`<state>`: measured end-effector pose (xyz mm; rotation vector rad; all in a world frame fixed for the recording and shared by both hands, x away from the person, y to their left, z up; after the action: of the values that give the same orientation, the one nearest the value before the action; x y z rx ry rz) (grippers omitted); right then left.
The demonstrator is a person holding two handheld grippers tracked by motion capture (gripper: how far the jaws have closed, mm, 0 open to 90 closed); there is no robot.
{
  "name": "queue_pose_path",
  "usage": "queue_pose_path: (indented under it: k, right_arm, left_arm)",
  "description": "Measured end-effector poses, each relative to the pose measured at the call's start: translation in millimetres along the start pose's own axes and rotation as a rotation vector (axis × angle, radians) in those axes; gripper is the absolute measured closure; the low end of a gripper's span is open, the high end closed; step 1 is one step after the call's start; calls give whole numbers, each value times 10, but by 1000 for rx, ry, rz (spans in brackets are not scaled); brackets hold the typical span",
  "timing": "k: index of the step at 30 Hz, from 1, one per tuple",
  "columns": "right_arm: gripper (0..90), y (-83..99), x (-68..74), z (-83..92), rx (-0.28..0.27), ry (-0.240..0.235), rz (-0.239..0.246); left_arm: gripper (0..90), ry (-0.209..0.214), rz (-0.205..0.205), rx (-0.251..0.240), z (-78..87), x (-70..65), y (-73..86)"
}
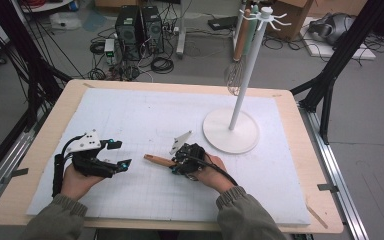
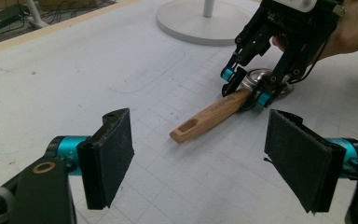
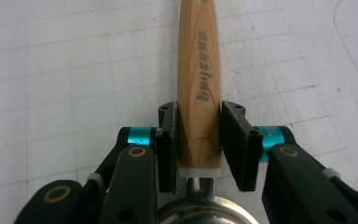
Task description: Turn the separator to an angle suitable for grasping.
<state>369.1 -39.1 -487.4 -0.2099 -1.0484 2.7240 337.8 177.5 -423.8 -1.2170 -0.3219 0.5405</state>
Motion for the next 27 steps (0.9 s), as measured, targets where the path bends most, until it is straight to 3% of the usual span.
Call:
queue_pose_path:
  k: [3,9,14,19,27]
  right_arm:
    - [694,-14,17,7,4,16,33]
    - [702,-29,3,34,-15,14,32]
    - [698,-23,16,38,-30,-18,3]
    - [689,-5,32,2,-2,-12,18]
    - [696,3,14,7,-12,-26,-41]
  left_arm:
    - [236,0,0,3,-9,1,7]
    - [237,0,1,2,-1,11,9]
    - [237,2,0,2,-12,5,11]
    - [237,4,-2,0,-13,-3,2]
    - [237,7,-3,1,-15,-16,-1]
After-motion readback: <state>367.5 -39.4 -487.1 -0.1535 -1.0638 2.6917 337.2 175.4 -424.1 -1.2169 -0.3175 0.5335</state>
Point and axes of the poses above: each handheld gripper's, and its own axes: z roughly backward along the jaws, y roughly out of its underside, x roughly to its left, the point moved 7 cm from there along -z, roughly forward along the jaws, and after that the axes turned 6 degrees about -x, right-handed, at the moved point
